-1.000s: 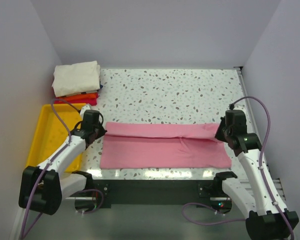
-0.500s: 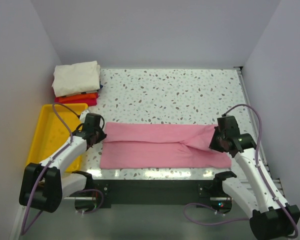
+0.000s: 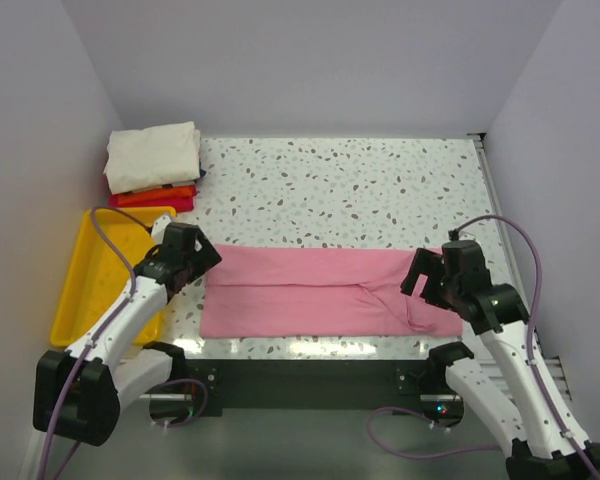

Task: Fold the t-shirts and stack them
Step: Fold the tshirt

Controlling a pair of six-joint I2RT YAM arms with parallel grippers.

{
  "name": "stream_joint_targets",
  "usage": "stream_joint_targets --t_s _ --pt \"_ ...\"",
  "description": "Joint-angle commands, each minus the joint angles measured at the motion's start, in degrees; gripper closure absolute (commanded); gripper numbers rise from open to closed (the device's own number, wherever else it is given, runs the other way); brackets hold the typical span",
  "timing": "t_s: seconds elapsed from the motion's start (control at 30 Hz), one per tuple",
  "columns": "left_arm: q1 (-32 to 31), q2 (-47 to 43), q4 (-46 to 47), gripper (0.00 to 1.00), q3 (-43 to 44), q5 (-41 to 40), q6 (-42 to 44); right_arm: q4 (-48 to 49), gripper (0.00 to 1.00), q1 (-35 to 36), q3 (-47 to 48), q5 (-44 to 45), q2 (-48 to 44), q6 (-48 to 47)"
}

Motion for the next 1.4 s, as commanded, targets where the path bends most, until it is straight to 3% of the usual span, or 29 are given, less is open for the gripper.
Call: stream_joint_targets --t_s 0.0,0.23,0.47,0.7,0.8,0.83,0.97,1.13,1.37 --pt "-1.8 -0.6 1.8 0.00 3.5 2.7 1.0 7.4 0.01 0.2 0.4 -2.9 2.3 -2.0" --pt "-12.1 9.1 9.8 0.00 5.4 6.5 2.6 21.0 0.01 0.1 -0.8 -9.5 19.2 -8.4" --pt "-12.2 15.6 12.4 0.00 4.9 7.5 3.4 29.9 0.02 0.1 -2.2 -12.2 33.2 -10.6" --pt "-12.2 16.5 12.0 0.00 3.2 5.6 3.5 31.2 0.02 0.1 -4.4 -12.3 36.3 -11.8" --pt "-12.2 16.5 12.2 0.00 2.7 5.5 3.2 31.4 0.13 0.1 -5.1 -12.3 36.2 -12.0" --pt "-12.2 16.5 12.1 0.00 2.6 5.6 3.2 31.1 0.28 0.1 -5.2 -12.2 35.9 -11.8" --pt "-12.2 16.6 11.9 0.00 2.7 5.4 3.1 30.0 0.58 0.1 -5.7 -10.4 34.4 -11.2" --pt "-12.2 16.5 11.5 0.00 3.0 5.1 3.0 27.4 0.79 0.1 -5.7 -8.1 33.3 -10.5" --pt "-12.2 16.6 11.0 0.00 3.2 4.6 3.1 25.7 1.00 0.2 -5.7 -8.6 30.3 -10.3"
